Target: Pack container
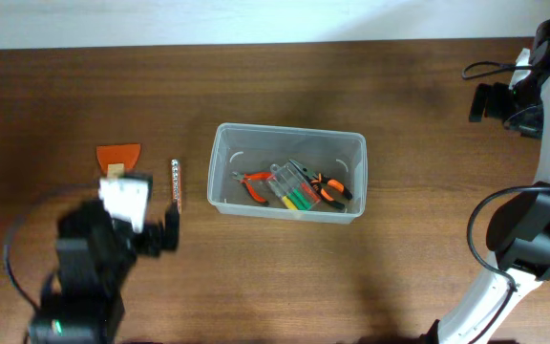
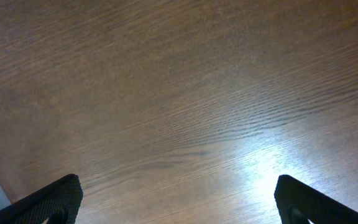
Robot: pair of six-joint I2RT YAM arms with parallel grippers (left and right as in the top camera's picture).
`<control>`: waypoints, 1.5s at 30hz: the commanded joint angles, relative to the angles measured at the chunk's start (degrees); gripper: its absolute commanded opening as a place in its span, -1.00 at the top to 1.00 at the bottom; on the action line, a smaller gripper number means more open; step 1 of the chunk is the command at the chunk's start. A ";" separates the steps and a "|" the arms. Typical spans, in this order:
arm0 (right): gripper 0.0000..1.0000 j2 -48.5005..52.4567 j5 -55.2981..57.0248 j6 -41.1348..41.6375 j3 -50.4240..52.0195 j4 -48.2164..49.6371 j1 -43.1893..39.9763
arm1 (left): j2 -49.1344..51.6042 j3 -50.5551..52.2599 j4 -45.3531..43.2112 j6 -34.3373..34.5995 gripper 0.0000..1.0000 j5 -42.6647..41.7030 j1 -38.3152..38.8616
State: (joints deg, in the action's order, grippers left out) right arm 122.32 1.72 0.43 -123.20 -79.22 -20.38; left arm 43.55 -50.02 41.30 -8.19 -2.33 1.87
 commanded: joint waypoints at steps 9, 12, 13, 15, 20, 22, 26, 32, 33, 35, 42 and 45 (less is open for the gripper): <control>-0.97 -0.02 0.31 0.50 0.31 0.00 0.09 | 28.09 -22.77 4.94 2.14 -0.98 1.01 -2.12; -0.98 -0.02 0.31 0.50 0.31 0.00 0.09 | 35.69 -28.96 10.84 2.32 -0.98 -1.27 -2.80; -0.97 -0.02 0.31 0.50 0.31 0.00 0.09 | 37.68 -30.08 11.13 2.34 -0.98 -2.43 -2.80; -0.97 -0.02 0.31 0.50 0.31 0.00 0.09 | 40.22 -30.45 10.51 2.34 -0.98 -4.42 -2.75; -0.97 -0.02 0.31 0.50 0.31 0.00 0.09 | 45.86 -30.45 8.24 2.34 -0.98 -13.46 -2.73; -0.97 -0.02 0.31 0.50 0.31 0.00 0.09 | 47.89 -30.45 8.63 2.80 -0.98 -14.34 -2.73; -0.97 -0.02 0.31 0.50 0.31 0.00 0.09 | 50.14 -30.45 8.87 2.97 -0.98 -13.35 -2.80; -0.97 -0.02 0.31 0.50 0.31 0.00 0.09 | 50.99 -30.45 9.51 13.16 -0.98 1.27 -2.80; -0.97 -0.02 0.31 0.50 0.31 0.00 0.09 | 50.99 -30.45 9.51 13.16 -0.98 0.13 -2.78; -0.97 -0.02 0.31 0.50 0.31 0.00 0.09 | 51.06 -30.45 9.49 13.16 -0.98 -1.05 -2.78; -0.98 -0.02 0.31 0.50 0.31 0.00 0.09 | 51.43 -30.42 10.56 13.09 -0.98 -1.27 -2.75; -0.97 -0.02 0.31 0.50 0.31 0.00 0.09 | 52.65 -30.42 10.71 13.09 -0.98 -1.29 -2.80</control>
State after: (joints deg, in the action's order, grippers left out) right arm 122.32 1.69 0.43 -123.20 -79.24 -20.38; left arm 94.35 -79.35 51.68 4.19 -4.03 -0.78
